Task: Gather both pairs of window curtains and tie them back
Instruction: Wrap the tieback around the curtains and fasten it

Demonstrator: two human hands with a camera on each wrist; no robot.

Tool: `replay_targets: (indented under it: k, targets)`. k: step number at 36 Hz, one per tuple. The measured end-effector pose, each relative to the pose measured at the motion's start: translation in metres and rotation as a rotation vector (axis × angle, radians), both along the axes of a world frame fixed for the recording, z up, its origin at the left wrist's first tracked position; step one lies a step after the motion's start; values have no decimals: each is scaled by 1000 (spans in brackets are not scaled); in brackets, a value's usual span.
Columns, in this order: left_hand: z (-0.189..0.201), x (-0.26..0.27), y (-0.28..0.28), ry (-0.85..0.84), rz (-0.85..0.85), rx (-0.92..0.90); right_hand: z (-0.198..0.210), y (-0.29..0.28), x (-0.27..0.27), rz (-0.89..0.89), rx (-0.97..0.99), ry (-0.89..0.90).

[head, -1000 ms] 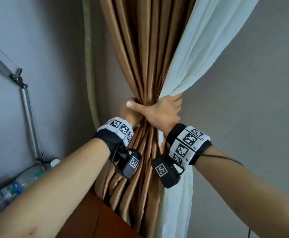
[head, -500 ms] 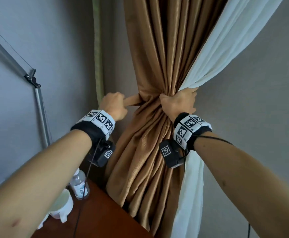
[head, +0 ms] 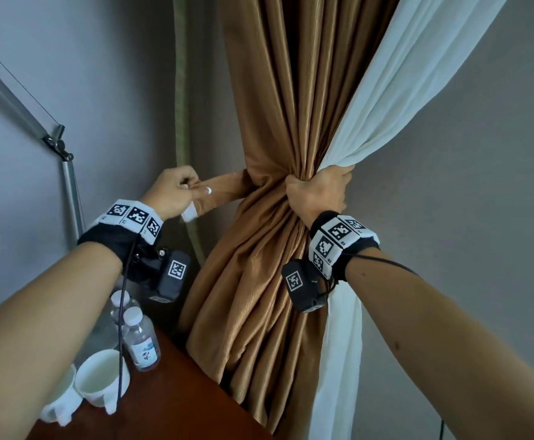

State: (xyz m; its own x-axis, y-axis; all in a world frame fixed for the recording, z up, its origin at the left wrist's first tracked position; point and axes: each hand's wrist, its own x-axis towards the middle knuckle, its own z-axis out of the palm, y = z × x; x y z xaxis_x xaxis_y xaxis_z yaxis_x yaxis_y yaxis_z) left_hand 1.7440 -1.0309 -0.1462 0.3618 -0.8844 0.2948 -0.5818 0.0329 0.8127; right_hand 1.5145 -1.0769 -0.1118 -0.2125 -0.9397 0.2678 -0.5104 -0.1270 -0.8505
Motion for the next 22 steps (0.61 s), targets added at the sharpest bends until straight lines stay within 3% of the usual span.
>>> replay_targets:
  k: [11, 13, 16, 22]
  targets:
    - [-6, -4, 6, 126, 64, -79, 0, -1, 5, -66, -31, 116]
    - [-9, -8, 8, 50, 95, -97, -1, -3, 4, -66, -35, 126]
    - [-10, -13, 14, -194, 177, -116, -2, -5, 2, -61, -64, 170]
    - [-11, 23, 31, -296, 305, -61, 1, -3, -3, -34, -58, 151]
